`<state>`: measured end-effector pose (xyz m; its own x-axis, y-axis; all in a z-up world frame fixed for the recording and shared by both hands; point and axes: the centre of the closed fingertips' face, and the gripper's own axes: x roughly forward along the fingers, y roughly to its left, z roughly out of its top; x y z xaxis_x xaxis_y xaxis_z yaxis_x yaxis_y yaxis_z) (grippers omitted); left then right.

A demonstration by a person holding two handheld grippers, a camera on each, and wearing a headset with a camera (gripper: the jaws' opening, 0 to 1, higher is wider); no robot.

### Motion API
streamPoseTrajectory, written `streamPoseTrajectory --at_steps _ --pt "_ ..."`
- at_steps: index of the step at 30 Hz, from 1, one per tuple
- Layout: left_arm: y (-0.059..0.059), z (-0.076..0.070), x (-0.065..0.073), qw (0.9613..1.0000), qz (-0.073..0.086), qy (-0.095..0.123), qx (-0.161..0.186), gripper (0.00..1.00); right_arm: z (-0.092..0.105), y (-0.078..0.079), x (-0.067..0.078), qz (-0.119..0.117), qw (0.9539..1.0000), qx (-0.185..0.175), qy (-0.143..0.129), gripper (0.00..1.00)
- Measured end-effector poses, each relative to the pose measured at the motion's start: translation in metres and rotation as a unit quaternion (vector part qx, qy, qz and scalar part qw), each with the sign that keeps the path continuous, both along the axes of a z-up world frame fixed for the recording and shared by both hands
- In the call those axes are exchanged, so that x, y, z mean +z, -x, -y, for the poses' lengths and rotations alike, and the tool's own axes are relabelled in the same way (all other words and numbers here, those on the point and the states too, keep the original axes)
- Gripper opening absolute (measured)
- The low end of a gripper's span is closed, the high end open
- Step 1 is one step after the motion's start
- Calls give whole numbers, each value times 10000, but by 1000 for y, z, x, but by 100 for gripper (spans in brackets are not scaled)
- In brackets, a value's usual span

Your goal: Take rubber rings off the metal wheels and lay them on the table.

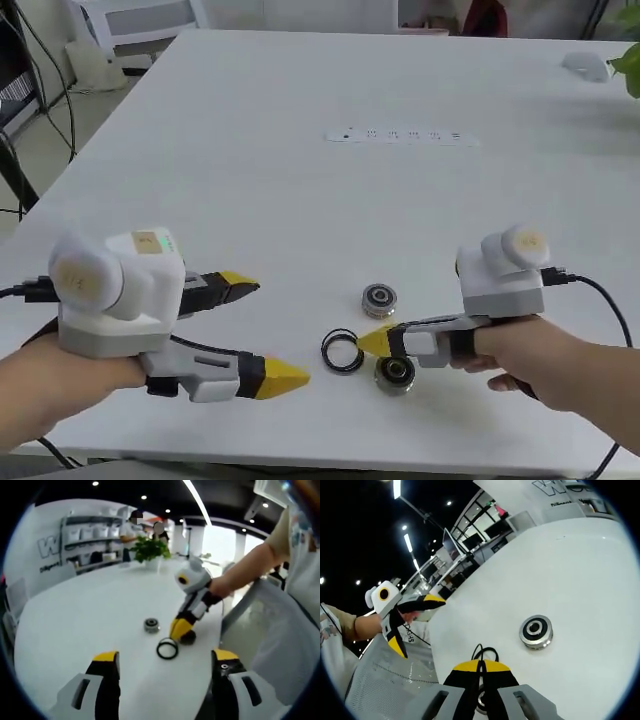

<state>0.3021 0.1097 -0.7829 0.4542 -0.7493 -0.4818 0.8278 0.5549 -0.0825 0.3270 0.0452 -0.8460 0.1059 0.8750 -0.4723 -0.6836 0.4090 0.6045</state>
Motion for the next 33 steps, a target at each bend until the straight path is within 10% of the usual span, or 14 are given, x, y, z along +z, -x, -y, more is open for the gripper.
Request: streamPoseTrajectory --at_steps 20,33 --pt "2 -1 -7 9999 -110 -46 -11 75 5 -3 -9 16 9997 -121 214 4" --pt "0 -2 4 10000 -44 26 67 75 15 -6 22 492 9986 -181 -3 18"
